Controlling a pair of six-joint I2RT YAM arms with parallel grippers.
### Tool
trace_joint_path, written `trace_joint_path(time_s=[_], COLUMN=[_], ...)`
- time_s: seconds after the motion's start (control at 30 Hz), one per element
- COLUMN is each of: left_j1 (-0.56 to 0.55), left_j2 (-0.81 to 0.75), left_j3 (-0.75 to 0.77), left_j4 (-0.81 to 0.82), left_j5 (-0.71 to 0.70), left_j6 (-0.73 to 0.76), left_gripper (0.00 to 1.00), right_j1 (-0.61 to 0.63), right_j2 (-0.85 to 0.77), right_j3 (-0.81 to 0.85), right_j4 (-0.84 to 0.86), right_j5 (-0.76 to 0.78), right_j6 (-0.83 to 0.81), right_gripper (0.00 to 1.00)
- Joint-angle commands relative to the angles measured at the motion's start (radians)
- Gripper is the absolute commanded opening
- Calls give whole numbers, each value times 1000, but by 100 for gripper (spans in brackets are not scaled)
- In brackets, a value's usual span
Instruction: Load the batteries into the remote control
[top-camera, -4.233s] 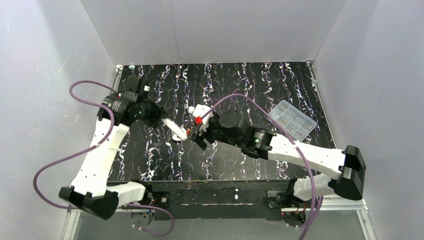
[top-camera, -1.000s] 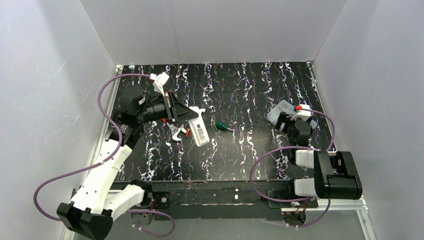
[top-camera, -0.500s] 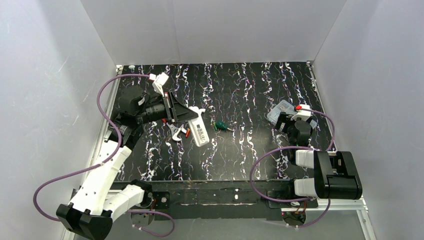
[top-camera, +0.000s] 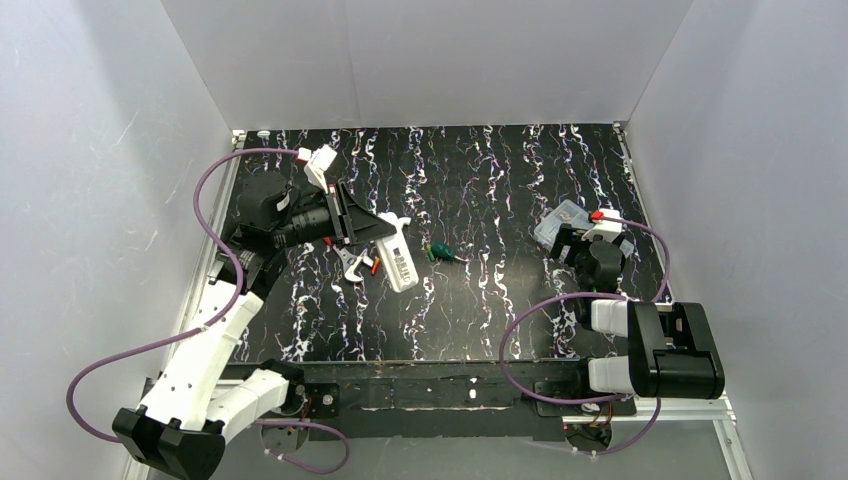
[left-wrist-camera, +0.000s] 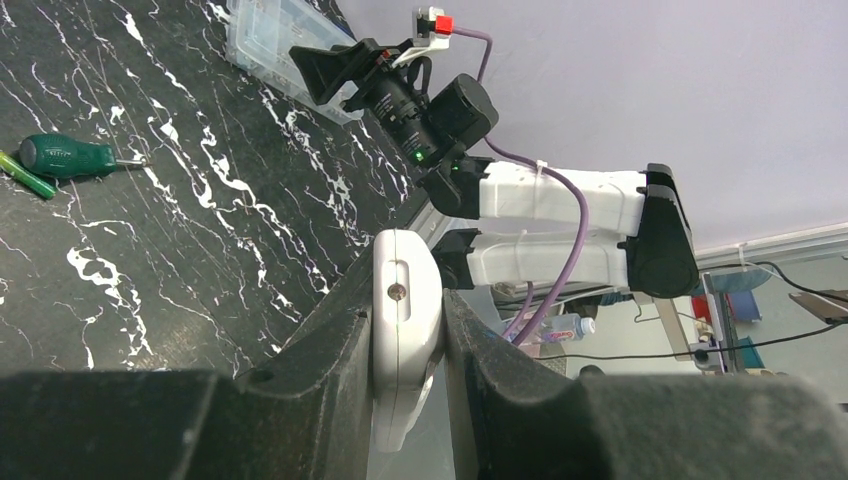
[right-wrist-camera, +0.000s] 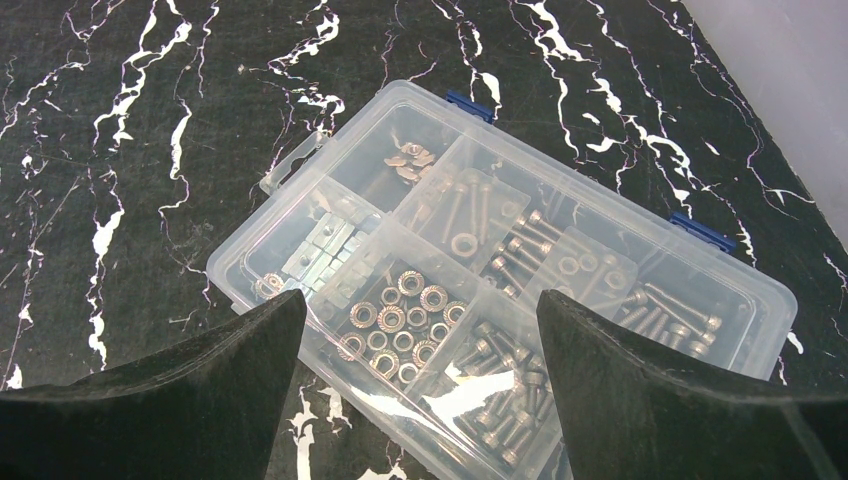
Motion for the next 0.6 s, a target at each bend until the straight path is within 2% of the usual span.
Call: trace_joint_path(time_s=[0.0,0.57], left_j1=[-4,-4], left_j2=[-24,-36], left_j3=[-3,-14], left_j4=[38,-12], left_j5=[20,-38], left_j6=[5,13], left_gripper=[0,0], right_j1=[-4,-4], right_j2=[-7,-7], right_j3=[34,34], right_j4=[43,43], right_j5=[17,18], right_j6=[2,2], right_gripper=[95,95])
